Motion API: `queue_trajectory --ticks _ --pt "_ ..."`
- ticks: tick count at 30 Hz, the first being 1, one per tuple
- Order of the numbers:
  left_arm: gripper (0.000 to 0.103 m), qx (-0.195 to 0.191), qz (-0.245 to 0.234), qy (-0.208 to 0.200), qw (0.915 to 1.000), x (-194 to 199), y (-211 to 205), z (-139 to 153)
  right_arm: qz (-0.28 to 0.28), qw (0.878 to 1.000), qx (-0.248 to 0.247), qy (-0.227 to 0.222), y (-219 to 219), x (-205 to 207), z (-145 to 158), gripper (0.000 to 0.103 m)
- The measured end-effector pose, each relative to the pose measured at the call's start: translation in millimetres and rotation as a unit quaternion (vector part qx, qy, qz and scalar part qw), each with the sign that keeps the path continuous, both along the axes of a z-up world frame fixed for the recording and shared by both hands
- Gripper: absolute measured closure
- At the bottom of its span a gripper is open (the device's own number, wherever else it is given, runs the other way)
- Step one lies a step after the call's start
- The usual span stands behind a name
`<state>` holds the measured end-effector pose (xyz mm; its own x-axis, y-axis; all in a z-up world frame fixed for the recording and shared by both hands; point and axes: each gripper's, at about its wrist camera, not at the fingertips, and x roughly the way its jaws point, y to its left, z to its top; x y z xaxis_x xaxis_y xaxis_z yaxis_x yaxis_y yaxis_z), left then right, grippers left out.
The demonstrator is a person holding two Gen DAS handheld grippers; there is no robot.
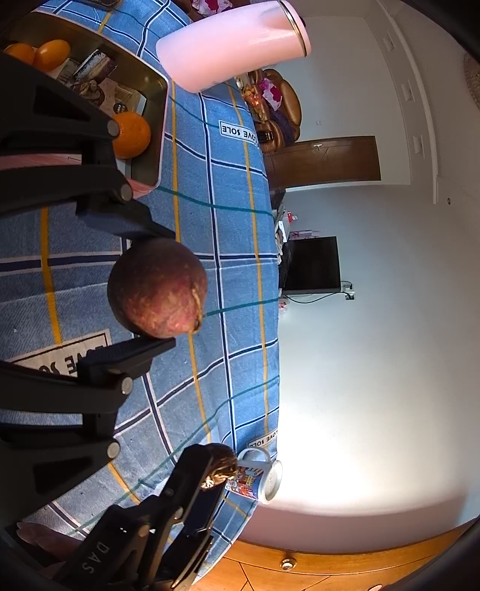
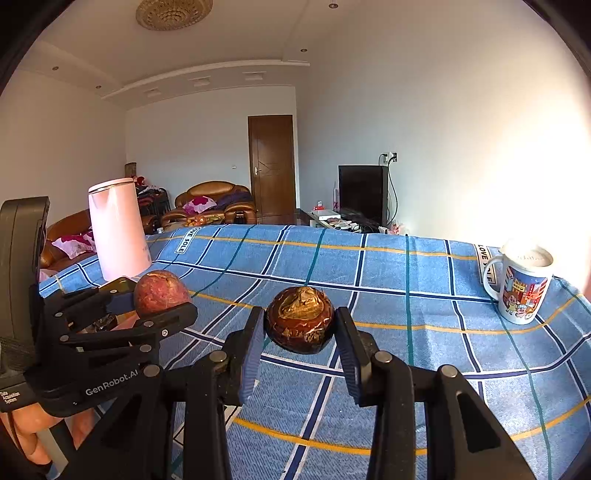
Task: Organize fruits
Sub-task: 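Close the left tool on the dark brown fruit while the right tool grasps the glossy ball, then carry the dark brown fruit and glossy ball over the pink tin box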
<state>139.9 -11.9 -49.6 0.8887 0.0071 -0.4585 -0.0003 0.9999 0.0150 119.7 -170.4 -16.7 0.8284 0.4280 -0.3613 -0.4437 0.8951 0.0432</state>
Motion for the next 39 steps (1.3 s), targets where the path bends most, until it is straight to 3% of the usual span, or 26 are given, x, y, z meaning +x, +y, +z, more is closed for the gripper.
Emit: queue_trajectory --ticks 9,22,39 --pt "0.052 0.001 0.002 -0.03 0.9996 -15 2 4 -0.007 0.999 0.0 -0.036 0 -13 5 0.063" --pt "0.052 0.009 0.001 -0.07 0.9975 -37 4 9 -0.012 0.998 0.007 -0.053 -1 -27 6 0.063" --pt "0.052 -0.008 0.003 -0.073 0.9973 -55 29 10 0.012 0.999 0.009 -0.045 25 -39 13 0.063"
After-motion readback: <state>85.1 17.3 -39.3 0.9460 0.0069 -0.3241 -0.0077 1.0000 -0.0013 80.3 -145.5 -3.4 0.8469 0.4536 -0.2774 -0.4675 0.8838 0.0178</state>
